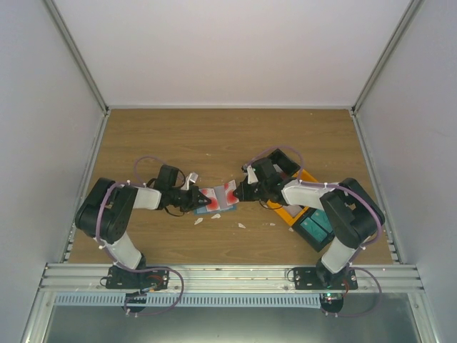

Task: Put the credit cards into the card holder

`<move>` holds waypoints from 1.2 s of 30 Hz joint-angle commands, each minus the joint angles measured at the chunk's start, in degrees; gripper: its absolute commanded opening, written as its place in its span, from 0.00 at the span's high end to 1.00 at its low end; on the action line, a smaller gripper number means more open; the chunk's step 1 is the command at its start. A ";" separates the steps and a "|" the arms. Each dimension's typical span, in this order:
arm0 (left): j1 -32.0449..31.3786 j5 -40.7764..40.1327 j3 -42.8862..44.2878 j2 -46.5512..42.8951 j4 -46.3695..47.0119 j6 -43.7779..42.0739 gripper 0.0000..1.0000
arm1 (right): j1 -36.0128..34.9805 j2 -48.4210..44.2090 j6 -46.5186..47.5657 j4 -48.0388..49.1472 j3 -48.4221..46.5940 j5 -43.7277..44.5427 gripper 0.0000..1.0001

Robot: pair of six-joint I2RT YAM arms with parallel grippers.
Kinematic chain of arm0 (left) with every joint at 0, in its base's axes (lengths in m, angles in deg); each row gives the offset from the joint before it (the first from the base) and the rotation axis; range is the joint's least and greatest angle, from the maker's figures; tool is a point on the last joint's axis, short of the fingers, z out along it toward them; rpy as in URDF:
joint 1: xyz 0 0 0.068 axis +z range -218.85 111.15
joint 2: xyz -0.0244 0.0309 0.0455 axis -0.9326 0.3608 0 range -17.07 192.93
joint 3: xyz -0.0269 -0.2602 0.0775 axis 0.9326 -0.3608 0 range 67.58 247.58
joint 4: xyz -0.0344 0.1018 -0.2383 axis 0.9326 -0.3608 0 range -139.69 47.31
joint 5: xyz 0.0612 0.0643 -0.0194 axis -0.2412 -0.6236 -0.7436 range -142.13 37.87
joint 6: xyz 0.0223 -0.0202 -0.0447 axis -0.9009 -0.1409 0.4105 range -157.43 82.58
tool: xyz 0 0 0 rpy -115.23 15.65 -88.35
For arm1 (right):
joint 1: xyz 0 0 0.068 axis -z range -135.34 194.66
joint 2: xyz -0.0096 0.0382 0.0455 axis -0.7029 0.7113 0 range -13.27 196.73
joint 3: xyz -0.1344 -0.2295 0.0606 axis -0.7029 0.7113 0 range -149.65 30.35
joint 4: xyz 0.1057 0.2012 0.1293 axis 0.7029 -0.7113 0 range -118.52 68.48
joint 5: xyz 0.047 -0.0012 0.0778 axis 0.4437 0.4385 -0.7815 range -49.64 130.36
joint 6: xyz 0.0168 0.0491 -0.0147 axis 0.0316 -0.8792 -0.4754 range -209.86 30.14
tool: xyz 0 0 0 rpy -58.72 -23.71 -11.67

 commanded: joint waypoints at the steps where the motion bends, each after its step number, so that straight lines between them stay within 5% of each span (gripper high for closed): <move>1: 0.30 1.39 1.39 3.33 4.38 1.15 1.00 | 0.61 2.37 0.21 -1.80 1.74 3.85 1.00; 23: -1.44 4.56 0.69 8.39 13.22 5.81 0.97 | 0.61 4.15 -1.10 -0.65 1.86 2.16 1.00; 32: -4.70 1.08 2.93 9.92 12.30 5.78 0.91 | 0.60 3.97 -1.85 1.45 3.03 1.93 0.99; 36: -4.81 -1.34 3.38 8.19 8.28 3.25 0.79 | 0.61 3.98 -1.98 2.11 3.38 1.51 0.99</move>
